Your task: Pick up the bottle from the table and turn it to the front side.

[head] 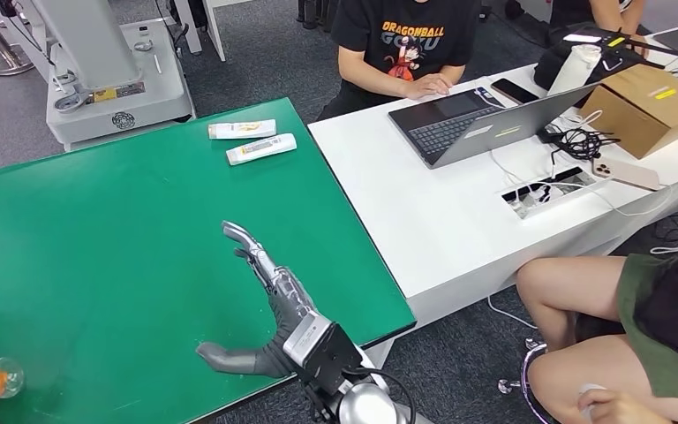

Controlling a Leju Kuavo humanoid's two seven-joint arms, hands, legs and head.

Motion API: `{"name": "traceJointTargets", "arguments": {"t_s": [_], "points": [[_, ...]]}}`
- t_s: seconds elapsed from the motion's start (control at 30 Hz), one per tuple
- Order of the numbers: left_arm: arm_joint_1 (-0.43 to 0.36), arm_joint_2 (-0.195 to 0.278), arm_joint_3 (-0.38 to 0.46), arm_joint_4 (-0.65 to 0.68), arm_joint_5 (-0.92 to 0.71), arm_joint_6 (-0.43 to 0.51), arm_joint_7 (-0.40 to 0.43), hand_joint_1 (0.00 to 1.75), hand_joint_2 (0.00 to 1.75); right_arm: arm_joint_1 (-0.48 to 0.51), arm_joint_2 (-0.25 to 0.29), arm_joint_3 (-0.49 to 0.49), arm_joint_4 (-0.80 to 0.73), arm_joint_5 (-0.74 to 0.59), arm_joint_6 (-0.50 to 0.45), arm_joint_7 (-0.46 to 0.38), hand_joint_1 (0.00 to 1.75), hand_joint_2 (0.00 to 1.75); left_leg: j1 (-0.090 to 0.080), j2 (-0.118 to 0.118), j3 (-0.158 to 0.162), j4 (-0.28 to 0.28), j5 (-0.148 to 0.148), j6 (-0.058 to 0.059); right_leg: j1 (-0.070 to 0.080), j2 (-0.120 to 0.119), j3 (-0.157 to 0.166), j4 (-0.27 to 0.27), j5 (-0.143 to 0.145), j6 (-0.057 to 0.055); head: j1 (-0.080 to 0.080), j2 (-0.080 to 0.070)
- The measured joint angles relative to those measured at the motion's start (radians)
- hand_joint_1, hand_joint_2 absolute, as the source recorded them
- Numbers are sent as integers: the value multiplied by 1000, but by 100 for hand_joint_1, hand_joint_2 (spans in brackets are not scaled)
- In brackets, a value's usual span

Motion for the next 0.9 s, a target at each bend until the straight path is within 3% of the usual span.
{"name": "traceJointTargets", "arguments": {"t_s": [0.37, 0.83, 0.87, 0.9], "points": [[23, -7, -1, 32, 1, 90, -1, 175, 175, -28, -11, 16, 32, -17, 5, -8, 0, 175, 0, -1, 0, 0, 0, 0, 0, -1, 0, 0, 0, 0, 0, 0], [57, -64, 24, 44, 8, 197, -17, 175, 175, -63, -24, 24, 54, -67, 2, 3, 0, 175, 0, -3, 0, 0, 0, 0, 0, -3, 1, 0, 0, 0, 0, 0], [58, -69, 27, 46, 5, 201, -17, 163, 175, -64, -24, 24, 57, -67, 1, 3, 0, 175, 0, -3, 0, 0, 0, 0, 0, -3, 1, 0, 0, 0, 0, 0], [58, -74, 30, 47, 2, 204, -17, 120, 175, -65, -25, 25, 60, -67, 1, 3, 0, 175, 0, -3, 0, 0, 0, 0, 0, -3, 1, 0, 0, 0, 0, 0]]}}
